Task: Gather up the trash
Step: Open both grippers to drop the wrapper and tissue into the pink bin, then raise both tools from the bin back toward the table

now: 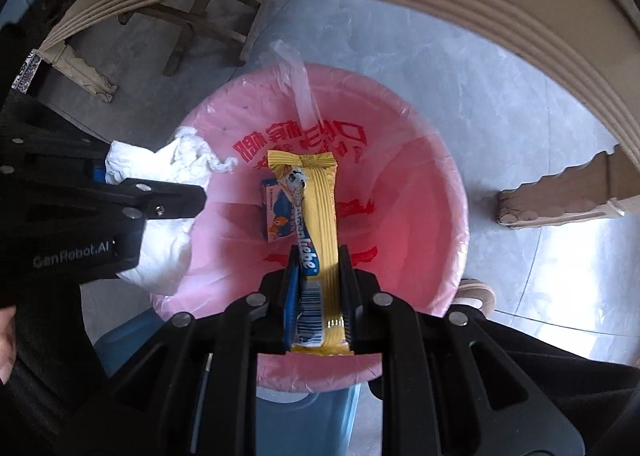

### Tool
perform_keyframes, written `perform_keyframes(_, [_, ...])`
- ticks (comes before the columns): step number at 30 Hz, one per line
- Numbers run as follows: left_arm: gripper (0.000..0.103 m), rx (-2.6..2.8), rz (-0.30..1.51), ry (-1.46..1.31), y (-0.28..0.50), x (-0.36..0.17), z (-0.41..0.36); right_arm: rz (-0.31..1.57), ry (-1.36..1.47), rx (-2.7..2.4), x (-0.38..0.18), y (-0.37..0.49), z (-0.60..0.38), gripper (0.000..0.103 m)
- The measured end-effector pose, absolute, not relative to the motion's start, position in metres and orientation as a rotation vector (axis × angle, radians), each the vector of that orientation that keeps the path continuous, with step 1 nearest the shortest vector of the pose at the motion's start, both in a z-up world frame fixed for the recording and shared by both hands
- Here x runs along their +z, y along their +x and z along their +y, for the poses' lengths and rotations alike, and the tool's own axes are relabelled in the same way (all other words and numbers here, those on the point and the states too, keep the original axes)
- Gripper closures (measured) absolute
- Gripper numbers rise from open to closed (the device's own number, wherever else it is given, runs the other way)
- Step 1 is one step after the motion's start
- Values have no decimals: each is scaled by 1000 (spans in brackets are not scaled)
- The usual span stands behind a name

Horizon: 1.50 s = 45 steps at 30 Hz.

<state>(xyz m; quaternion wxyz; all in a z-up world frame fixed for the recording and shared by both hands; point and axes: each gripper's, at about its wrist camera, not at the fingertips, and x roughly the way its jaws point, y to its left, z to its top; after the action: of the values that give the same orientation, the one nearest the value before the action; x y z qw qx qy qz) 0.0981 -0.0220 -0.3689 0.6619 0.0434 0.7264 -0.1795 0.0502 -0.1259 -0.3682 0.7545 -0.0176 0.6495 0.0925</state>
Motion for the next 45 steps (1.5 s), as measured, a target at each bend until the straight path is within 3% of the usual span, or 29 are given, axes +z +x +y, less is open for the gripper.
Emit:
perform_keyframes(4, [78,-373,1674,72,99,-377,-18,1431,-27,208,-374,53,-127,82])
perform_keyframes(6, [67,-372,1690,48,101,-378,-17,1429,-33,203,-376,54,-128,73])
perform_keyframes(8, [59,-364,1686,55,102,-380,-18,1423,-34,197,-374,54,-129,58])
perform_keyframes(9, [48,-356,1684,61,102,-381,-18,1420,-30,197,-373,54,-130,57])
perform_keyframes(10, [44,-354,1682,58,102,-380,-19,1419,-27,194,-373,54,-130,56])
perform_keyframes(21, [30,-298,1660,47,107,-380,-11,1421,3,174,-373,56,-136,50])
perform_keyframes(27, [29,-218,1578,93,107,-365,-5,1401,10,176,-365,56,-136,48])
perform_keyframes(35, [28,-141,1371,107,90,-287,15,1257,15,139,-300,42,-141,41])
perform_keyframes(40, [28,-139,1217,134,78,-216,18,1078,-38,135,-222,29,-135,39])
perform_keyframes(45, [21,-143,1048,165,67,-141,17,912,-47,133,-151,18,-133,35])
